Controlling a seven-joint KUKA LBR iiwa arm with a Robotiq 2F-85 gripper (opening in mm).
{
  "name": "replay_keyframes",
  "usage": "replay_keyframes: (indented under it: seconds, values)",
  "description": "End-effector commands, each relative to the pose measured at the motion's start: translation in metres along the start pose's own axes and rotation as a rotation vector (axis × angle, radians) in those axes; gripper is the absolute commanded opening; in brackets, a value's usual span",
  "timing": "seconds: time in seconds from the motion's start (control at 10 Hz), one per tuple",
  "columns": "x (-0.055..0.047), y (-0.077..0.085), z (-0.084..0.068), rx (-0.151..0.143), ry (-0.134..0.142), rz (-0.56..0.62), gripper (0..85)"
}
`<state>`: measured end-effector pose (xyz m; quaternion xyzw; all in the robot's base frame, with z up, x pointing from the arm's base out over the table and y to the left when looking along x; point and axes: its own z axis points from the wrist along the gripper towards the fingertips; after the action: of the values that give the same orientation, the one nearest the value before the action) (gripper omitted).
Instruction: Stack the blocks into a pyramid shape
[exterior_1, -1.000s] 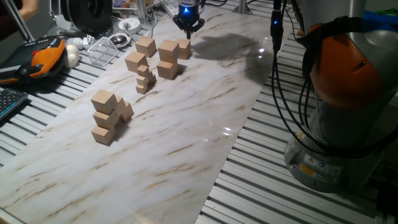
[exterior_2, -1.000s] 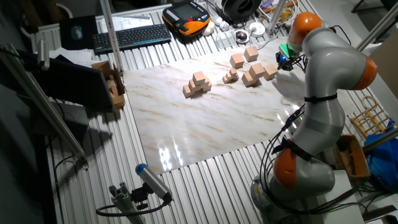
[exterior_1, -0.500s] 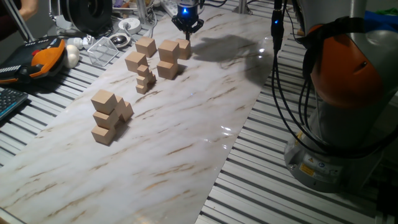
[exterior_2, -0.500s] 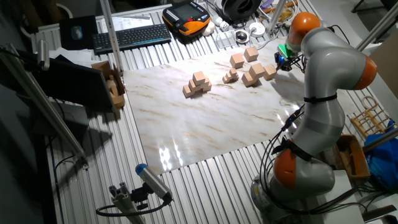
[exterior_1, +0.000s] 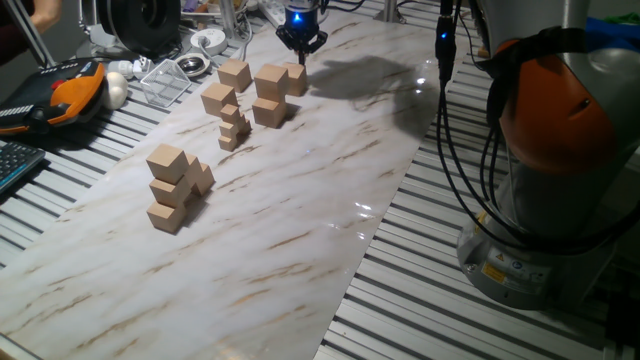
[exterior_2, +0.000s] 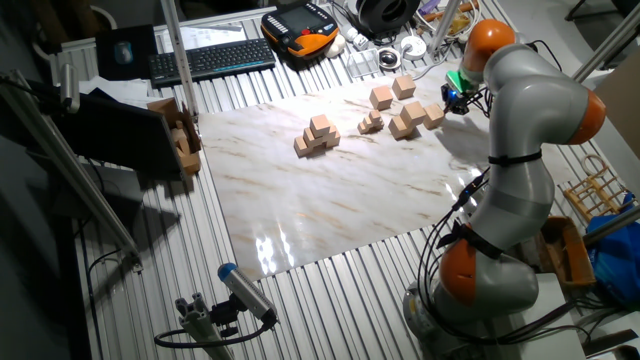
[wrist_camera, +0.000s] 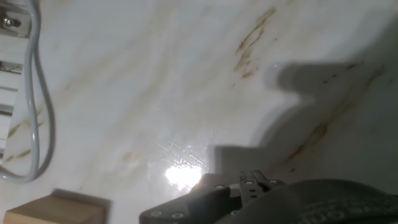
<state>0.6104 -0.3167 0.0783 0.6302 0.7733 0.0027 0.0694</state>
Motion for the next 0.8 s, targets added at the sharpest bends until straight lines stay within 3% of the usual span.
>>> replay_keyframes:
  seconds: [0.0,0.7]
  values:
    - [0.0000,-0.0002,-0.0006,0.002,-0.001,0.000,0.0]
    - [0.0019,-0.0028,-0.0009,0.007,-0.005,0.006,0.0]
